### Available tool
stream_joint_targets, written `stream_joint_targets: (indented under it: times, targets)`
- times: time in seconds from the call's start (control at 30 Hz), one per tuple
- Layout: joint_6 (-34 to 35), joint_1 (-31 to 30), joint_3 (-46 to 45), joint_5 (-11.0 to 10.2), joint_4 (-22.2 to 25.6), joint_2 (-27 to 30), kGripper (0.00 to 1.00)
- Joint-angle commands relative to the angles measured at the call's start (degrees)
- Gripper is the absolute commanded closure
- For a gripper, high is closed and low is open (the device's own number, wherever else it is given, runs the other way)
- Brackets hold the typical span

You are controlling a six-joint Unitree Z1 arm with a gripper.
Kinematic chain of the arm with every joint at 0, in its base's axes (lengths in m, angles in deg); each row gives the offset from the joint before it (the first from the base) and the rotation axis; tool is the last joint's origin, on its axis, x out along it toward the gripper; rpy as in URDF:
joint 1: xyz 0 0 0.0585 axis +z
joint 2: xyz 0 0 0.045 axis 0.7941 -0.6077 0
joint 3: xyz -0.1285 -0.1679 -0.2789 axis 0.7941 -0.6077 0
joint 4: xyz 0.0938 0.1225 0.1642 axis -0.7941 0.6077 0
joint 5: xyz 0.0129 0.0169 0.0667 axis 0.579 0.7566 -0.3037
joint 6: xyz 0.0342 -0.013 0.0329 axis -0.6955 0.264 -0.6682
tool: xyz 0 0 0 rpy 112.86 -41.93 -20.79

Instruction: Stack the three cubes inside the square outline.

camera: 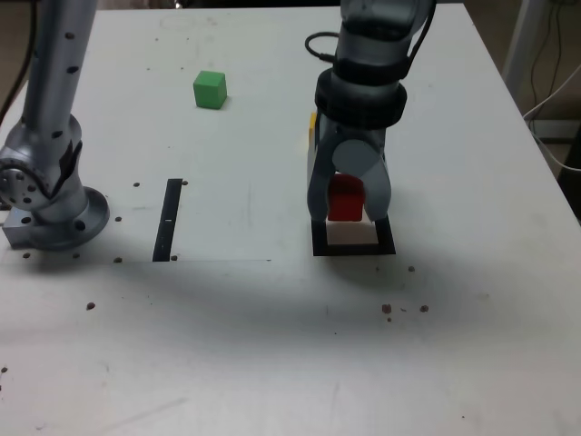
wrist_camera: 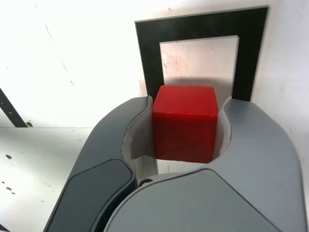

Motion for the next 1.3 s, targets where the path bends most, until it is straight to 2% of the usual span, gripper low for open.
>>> stream_joint_targets:
  times: [0.0,0.53,0.6,0.73,0.8,1.1,1.27]
  targets:
    - [-0.03,0.52,-0.55,0.13,-0.68,-0.36,0.69]
    - [-0.79,1.65,-1.75,0.08,-3.55,-2.32,0.67]
    - [-0.90,1.65,-1.97,0.09,-3.94,-2.46,0.56]
    - [-1.16,1.82,-2.71,0.14,-4.77,-2.56,0.16]
    - [-1.21,1.92,-3.09,0.17,-5.19,-2.50,0.03]
    - [-1.22,2.01,-3.93,0.30,-5.69,-1.52,0.00]
    - [-1.21,2.22,-4.65,-0.94,-5.67,0.50,0.00]
